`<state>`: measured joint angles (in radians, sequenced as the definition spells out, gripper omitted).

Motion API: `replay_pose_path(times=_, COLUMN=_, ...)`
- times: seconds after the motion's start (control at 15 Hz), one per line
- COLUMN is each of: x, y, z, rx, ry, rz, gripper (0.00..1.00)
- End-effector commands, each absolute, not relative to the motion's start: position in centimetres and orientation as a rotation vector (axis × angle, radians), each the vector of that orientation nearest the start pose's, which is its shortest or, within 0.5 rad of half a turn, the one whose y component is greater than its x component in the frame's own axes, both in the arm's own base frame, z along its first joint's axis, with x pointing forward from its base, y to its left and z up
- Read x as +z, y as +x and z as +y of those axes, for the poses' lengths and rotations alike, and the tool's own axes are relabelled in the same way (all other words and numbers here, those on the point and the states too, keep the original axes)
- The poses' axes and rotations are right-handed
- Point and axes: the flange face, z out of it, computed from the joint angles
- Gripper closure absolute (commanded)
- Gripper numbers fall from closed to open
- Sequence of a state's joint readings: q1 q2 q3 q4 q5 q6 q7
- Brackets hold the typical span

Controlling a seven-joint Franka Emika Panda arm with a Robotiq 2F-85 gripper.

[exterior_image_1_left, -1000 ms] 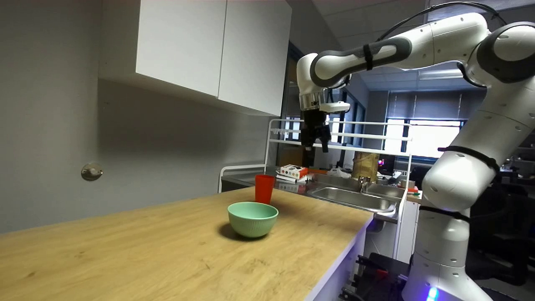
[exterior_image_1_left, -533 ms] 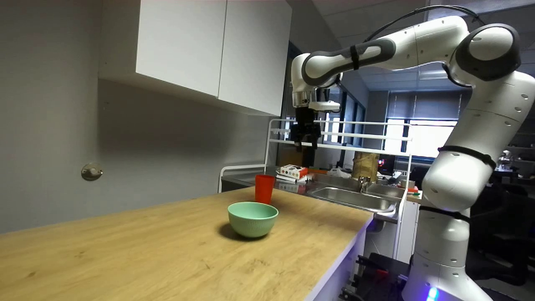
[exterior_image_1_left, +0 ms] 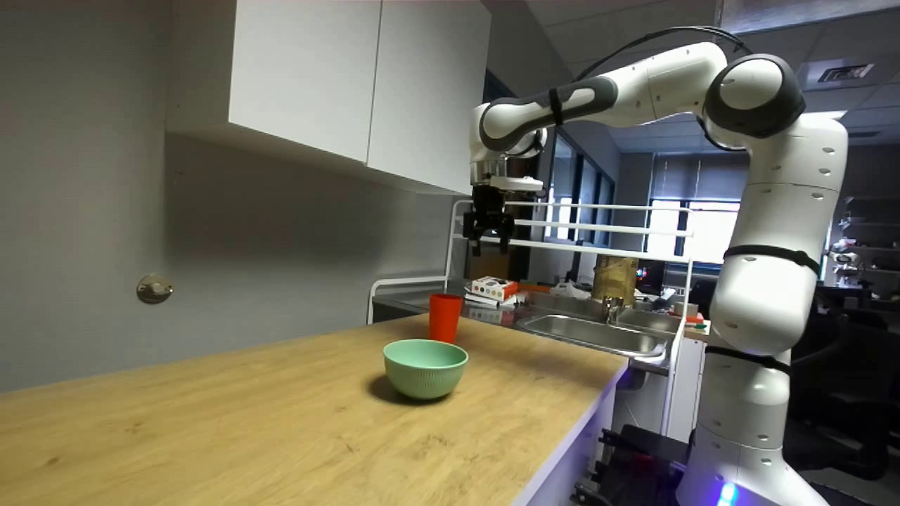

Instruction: Pour the contents in the orange cup into light-green bowl

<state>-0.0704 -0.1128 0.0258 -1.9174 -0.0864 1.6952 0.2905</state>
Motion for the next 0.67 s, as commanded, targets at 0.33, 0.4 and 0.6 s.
replay_pose_path(times=0.33, x=49.8, y=58.0, z=-4.7, rx=0.299, ry=-3.044, rz=0.486, gripper=0.0)
replay_pose_path(times=0.4, x=49.1, y=58.3, z=-4.9, rx=0.322, ry=-3.03, rz=0.486, gripper=0.0)
replay_pose_path(times=0.6, x=46.5, y=59.0, z=-5.7, rx=0.404, ry=-2.999, rz=0.49, gripper=0.0)
